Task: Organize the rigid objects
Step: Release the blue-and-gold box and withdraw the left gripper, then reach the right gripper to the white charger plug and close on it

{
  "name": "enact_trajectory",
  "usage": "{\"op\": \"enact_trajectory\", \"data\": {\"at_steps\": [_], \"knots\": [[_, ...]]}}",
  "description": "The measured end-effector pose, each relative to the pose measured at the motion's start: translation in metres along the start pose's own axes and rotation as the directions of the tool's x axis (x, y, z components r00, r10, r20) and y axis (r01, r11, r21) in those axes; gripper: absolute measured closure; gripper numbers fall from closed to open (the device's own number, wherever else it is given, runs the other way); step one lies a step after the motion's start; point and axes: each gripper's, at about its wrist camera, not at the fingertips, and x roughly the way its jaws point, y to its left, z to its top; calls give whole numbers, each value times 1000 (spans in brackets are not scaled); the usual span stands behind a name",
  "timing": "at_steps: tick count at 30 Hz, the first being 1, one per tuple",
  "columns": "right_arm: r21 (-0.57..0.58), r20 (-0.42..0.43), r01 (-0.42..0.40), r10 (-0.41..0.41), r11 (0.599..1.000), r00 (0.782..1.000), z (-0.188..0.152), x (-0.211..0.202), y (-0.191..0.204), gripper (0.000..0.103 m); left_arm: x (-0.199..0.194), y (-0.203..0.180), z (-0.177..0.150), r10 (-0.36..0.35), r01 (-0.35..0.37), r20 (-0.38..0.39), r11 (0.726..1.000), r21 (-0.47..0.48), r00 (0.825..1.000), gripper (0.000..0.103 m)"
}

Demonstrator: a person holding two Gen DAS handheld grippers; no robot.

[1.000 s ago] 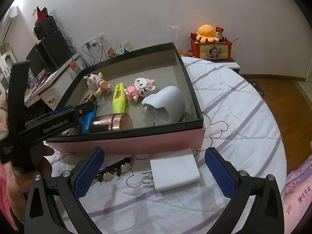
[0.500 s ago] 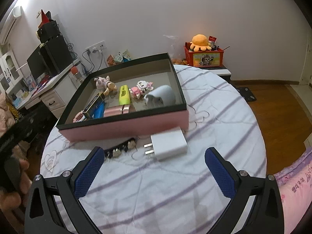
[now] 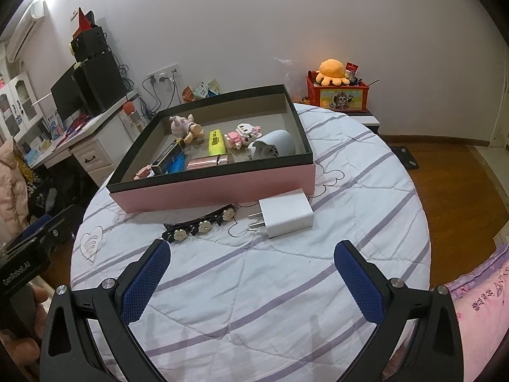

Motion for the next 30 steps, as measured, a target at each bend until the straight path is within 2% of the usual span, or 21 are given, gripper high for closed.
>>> {"op": "enact_trajectory", "data": {"at_steps": [15,24,30], "knots": [[-51,-71,82,-86,995,994,1,42,-25,0,26,-10,-5,-7,7,-50,1000,13,999,0],[-108,-101,104,-115,989,988,8,72,-25,0,45,-14,-1,-3,4,-62,1000,24,998,0],[-127,-128,123,-140,984,982,15,93,-29,0,64,-14,-3,-6,8,-99,1000,23,995,0]]}}
